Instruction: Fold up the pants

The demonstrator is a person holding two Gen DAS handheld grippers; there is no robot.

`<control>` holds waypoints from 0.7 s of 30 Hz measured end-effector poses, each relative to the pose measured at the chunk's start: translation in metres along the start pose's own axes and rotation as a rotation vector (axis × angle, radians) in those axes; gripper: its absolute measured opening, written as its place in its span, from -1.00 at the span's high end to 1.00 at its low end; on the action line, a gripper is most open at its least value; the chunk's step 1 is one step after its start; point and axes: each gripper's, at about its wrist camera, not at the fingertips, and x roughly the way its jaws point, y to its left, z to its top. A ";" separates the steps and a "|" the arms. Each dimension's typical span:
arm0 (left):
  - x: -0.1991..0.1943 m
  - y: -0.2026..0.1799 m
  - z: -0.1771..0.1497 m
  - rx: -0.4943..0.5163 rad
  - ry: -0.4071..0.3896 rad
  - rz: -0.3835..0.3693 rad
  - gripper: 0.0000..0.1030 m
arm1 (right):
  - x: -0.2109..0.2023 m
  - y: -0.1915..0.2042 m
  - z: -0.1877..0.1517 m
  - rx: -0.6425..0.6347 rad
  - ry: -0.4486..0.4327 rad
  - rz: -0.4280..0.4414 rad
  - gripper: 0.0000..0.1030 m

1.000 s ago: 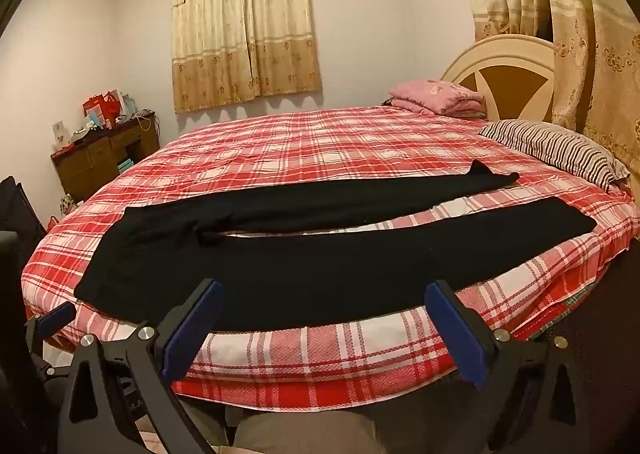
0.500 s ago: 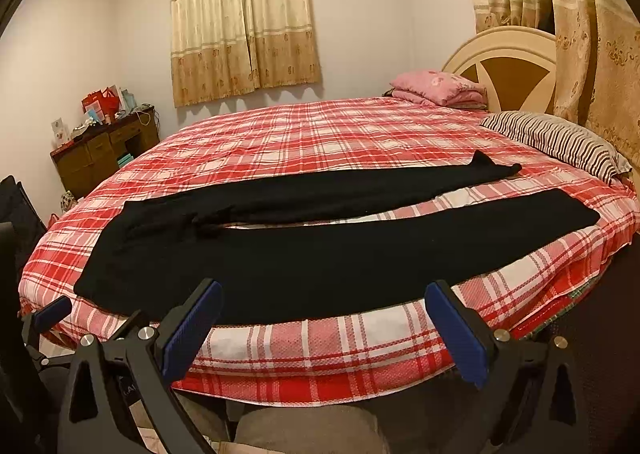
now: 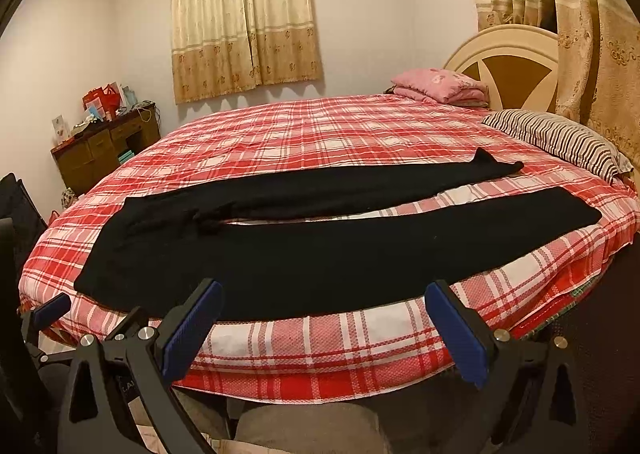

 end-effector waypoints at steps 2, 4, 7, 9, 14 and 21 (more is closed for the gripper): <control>0.000 0.000 0.000 0.000 -0.001 0.000 -1.00 | 0.000 0.001 0.000 -0.001 0.001 0.001 -0.98; 0.000 0.000 0.000 0.000 0.000 0.000 -1.00 | 0.000 0.001 0.000 -0.001 0.001 0.001 -0.98; 0.000 0.000 0.000 0.000 0.000 0.000 -1.00 | 0.001 0.001 0.000 -0.003 0.004 0.001 -0.98; 0.000 0.001 0.000 0.001 -0.001 0.000 -1.00 | 0.002 0.002 -0.001 -0.003 0.006 0.002 -0.98; 0.000 0.001 0.000 0.001 0.000 0.000 -1.00 | 0.003 0.003 -0.001 -0.003 0.015 0.004 -0.98; 0.000 0.001 0.000 0.001 0.000 0.000 -1.00 | 0.003 0.001 -0.002 0.000 0.023 0.006 -0.98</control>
